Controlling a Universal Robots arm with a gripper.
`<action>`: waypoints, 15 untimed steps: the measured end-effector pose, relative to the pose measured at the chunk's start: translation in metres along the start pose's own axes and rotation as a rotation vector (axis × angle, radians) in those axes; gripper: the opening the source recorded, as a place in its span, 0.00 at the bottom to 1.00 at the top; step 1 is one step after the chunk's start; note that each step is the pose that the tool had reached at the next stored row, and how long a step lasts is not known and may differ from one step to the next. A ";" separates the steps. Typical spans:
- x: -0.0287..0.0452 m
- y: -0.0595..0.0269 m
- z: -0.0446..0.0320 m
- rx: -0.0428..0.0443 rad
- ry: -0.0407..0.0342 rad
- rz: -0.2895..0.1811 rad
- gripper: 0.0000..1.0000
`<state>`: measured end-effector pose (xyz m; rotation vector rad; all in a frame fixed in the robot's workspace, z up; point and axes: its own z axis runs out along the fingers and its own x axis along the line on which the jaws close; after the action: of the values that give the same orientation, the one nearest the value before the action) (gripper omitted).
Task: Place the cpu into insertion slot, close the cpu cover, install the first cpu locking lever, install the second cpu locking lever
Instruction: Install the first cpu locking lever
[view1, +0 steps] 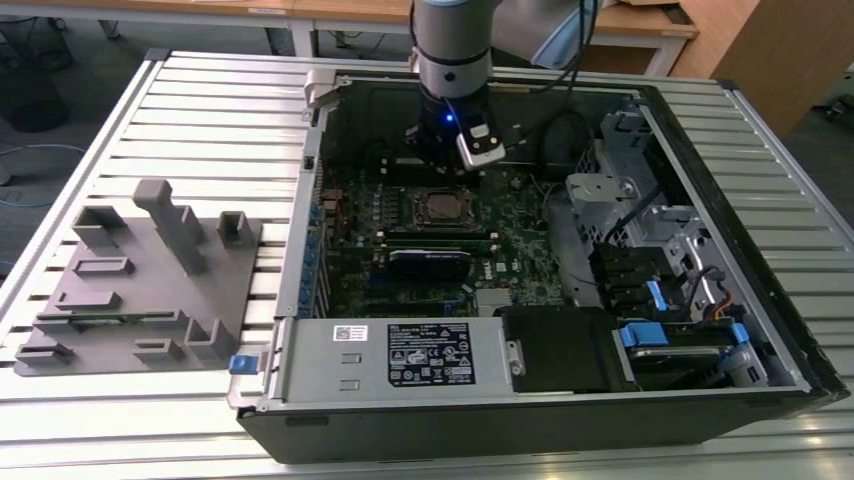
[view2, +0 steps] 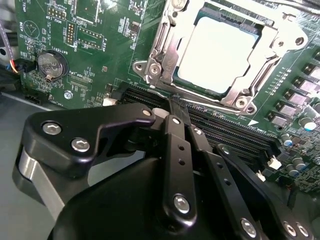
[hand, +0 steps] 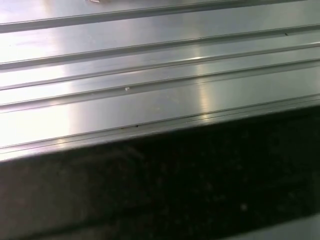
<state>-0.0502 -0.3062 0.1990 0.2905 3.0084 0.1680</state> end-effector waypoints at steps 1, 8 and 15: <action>-0.0001 -0.0006 0.0000 0.0000 -0.0001 0.000 0.11; -0.0003 -0.0029 0.0012 0.0011 -0.0008 0.008 0.11; -0.0004 -0.0029 0.0017 0.0009 -0.0014 0.011 0.11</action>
<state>-0.0502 -0.3090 0.1971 0.3068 3.0060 0.1674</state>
